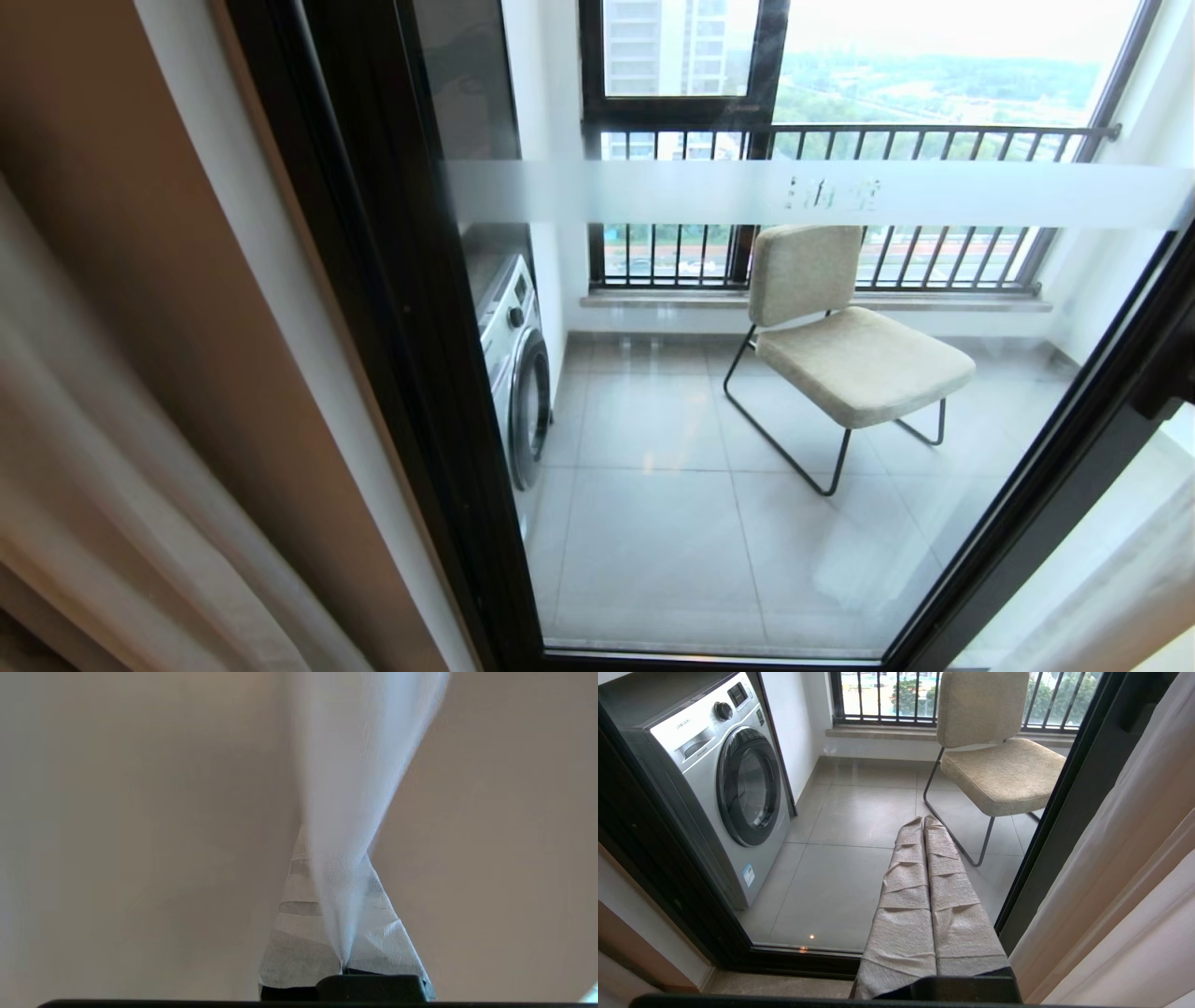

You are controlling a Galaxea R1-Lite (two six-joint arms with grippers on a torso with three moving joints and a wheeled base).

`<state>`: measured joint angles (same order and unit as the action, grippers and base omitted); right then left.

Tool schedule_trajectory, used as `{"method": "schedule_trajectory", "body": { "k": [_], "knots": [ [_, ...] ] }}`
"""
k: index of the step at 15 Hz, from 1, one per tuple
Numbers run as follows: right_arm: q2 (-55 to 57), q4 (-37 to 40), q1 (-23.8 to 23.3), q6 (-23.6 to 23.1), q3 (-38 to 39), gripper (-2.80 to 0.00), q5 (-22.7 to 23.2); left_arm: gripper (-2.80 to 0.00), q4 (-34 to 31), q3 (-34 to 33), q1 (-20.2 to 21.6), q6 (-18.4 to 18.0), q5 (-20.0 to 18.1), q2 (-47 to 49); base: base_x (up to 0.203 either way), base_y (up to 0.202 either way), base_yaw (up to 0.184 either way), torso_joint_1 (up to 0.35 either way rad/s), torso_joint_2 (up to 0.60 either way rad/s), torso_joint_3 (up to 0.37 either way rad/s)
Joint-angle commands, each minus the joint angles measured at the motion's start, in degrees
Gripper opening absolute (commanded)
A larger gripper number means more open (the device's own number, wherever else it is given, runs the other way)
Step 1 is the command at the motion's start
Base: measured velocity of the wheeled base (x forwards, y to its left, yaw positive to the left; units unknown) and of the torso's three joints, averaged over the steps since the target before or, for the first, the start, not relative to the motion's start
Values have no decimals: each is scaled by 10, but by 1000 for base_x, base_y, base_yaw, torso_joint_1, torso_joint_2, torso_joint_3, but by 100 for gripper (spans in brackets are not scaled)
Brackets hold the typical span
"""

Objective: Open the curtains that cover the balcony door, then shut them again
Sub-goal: Close the inner curtains on both sides

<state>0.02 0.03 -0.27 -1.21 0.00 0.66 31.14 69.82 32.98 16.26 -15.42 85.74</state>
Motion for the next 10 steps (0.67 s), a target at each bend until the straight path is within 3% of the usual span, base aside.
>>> {"method": "schedule_trajectory", "body": {
  "k": [1, 6, 10],
  "knots": [
    [0, 1, 0, 0, 0, -280, 0, -280, -1, -1, -16, 2, -6, -34, 0, 0, 0, 0, 0, 0],
    [0, 0, 0, 0, 0, -280, 0, -280, -68, -2, -121, 5, -8, -99, 0, 0, 0, 0, 0, 0],
    [0, 0, 0, 0, 0, -280, 0, -280, -82, -9, -200, 2, -5, -127, 0, 0, 0, 0, 0, 0]
  ]
}}
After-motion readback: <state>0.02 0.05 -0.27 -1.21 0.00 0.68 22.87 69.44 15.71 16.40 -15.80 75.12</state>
